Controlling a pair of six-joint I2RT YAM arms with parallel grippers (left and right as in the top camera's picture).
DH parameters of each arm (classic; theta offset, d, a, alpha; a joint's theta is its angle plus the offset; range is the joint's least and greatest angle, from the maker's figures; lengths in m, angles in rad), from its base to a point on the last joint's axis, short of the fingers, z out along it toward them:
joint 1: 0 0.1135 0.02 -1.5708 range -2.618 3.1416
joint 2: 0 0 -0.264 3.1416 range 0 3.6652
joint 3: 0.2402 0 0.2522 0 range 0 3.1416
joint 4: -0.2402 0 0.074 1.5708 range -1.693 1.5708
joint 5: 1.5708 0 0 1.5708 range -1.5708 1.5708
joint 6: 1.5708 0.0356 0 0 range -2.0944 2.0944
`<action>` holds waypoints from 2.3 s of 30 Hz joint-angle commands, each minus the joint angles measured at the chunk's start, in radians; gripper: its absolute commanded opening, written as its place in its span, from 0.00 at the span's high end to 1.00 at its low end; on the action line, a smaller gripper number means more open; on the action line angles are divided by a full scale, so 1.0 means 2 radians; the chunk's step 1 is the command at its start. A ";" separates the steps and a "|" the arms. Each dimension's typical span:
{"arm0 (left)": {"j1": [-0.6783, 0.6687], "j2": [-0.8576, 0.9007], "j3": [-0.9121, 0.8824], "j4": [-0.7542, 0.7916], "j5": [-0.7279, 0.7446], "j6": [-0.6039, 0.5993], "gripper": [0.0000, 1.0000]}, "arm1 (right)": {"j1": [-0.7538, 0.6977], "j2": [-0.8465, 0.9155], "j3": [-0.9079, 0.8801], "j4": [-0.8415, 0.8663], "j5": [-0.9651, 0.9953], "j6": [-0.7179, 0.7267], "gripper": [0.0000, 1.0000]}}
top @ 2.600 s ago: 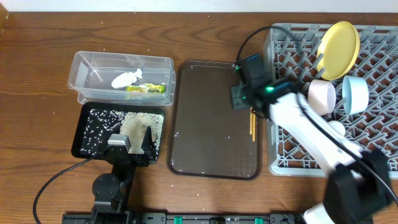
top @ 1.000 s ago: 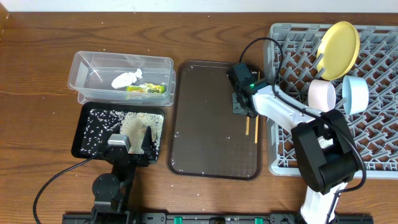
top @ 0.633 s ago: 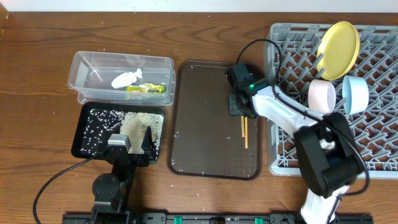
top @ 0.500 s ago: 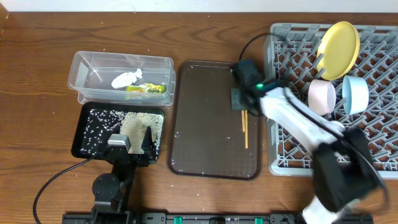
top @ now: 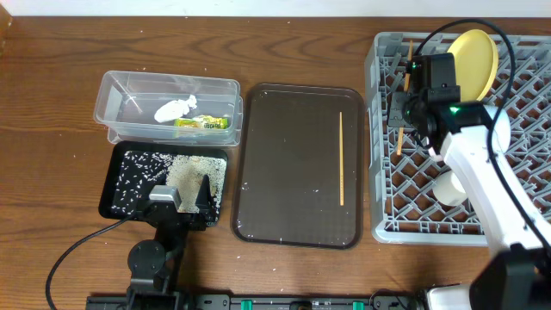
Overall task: Sort waste into correct bins and load items into the dishwasher rack
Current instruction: 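Place the chopstick upright into the grey rack, then grasp the remaining chopstick on the brown tray with the right gripper, then place the second chopstick into the grey rack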
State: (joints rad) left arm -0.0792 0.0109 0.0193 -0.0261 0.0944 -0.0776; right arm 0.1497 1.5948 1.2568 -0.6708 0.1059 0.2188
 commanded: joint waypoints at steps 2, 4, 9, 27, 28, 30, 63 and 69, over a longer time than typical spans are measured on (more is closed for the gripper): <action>0.002 -0.003 -0.008 -0.018 0.003 0.003 0.10 | 0.016 0.014 -0.005 -0.007 -0.008 -0.021 0.71; 0.002 -0.003 -0.008 -0.018 0.003 0.003 0.10 | 0.035 0.002 -0.003 -0.006 0.008 -0.020 0.66; 0.002 -0.003 -0.008 -0.018 0.003 0.003 0.10 | 0.113 -0.023 -0.003 0.011 0.011 -0.020 0.58; 0.002 -0.003 -0.008 -0.018 0.003 0.003 0.10 | 0.192 0.161 -0.005 0.002 0.080 0.151 0.63; 0.002 -0.003 -0.008 -0.018 0.003 0.003 0.10 | 0.189 0.167 -0.005 -0.002 0.080 0.159 0.64; 0.002 -0.003 -0.008 -0.018 0.003 0.003 0.10 | 0.185 0.178 -0.005 -0.011 0.067 0.165 0.69; 0.002 -0.003 -0.008 -0.018 0.003 0.003 0.10 | 0.023 0.024 0.036 -0.034 0.029 -0.069 0.83; 0.002 -0.003 -0.008 -0.018 0.003 0.003 0.10 | 0.040 -0.040 0.040 -0.056 -0.040 -0.054 0.62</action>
State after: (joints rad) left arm -0.0792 0.0109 0.0193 -0.0257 0.0940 -0.0776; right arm 0.2092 1.6230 1.3312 -0.7807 0.1253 0.1135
